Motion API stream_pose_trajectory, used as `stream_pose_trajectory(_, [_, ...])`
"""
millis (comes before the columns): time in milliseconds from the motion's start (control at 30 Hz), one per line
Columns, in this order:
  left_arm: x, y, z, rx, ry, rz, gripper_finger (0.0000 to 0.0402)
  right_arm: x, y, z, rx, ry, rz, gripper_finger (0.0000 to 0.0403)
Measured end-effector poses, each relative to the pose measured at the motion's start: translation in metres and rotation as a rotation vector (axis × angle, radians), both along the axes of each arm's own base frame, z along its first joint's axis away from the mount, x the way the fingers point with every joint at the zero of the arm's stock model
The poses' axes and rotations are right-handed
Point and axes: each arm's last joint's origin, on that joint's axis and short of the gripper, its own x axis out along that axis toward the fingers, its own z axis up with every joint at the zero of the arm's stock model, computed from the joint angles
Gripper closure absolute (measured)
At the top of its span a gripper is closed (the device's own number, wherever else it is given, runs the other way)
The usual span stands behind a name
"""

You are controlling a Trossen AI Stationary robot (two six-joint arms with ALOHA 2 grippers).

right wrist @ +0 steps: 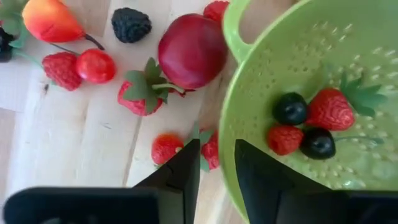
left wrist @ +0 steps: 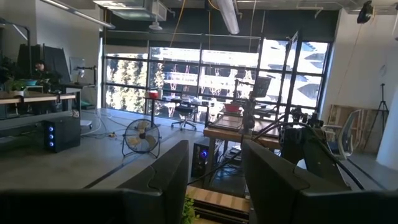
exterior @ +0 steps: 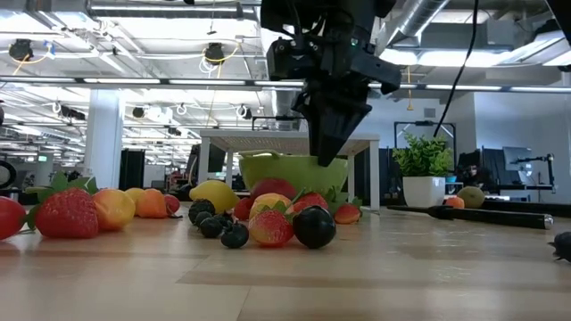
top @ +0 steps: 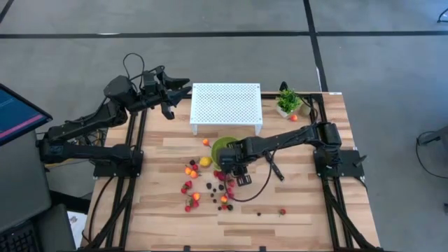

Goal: Pick & Place Fruit
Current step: Put the green strainer bowl on the shelf

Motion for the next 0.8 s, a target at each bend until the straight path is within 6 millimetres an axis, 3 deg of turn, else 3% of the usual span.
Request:
stream_pose_trajectory(633, [0.0, 0.0, -0.0001, 0.0, 0.0, 0.0, 0.0259, 0.0011, -0.0035, 0.0002, 0.016, -0.006, -0.003, 0.0352])
stream_pose_trajectory(800, [0.0, 0.0, 0.0001, 0.0, 0.0, 0.0, 0.0259, 0.0011, -0.0027, 0.0003, 0.042, -0.005, 0.003, 0.0394])
